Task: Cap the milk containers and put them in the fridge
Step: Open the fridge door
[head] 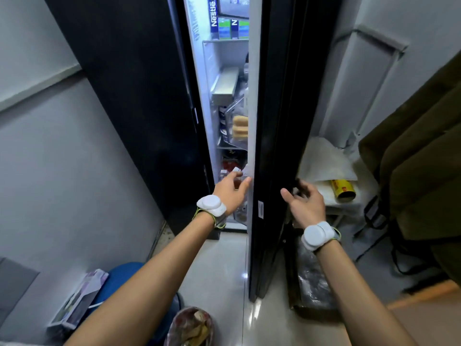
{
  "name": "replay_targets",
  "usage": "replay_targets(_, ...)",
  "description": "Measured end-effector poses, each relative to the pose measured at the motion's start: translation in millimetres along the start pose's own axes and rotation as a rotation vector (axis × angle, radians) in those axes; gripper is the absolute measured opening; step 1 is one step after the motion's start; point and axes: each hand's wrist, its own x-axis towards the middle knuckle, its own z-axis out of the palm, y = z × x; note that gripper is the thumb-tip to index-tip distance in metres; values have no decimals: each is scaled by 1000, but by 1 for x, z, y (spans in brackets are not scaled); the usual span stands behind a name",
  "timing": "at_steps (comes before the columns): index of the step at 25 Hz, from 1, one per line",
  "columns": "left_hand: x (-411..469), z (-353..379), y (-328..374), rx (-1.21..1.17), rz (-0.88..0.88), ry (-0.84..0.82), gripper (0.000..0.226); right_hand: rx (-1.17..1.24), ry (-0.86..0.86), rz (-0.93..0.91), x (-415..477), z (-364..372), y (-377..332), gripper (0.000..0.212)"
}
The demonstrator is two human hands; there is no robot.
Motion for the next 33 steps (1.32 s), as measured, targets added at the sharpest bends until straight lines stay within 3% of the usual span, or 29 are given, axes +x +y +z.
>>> replay_targets(4,3,21,9,27,104,-132,28,-33,80,4,-2,-24,1,48)
replay_targets(16,-16,74,52,-59,151,-296,29,-93,196,52,9,-88,12,41)
replay_targets(27,-38,99,70,-39,112,-190,31,-111,111,-5,10,-114,22,42)
replay_targets(33,-57,87,70,-1,76,-114,28,-12,168,116,-14,-119,37,36)
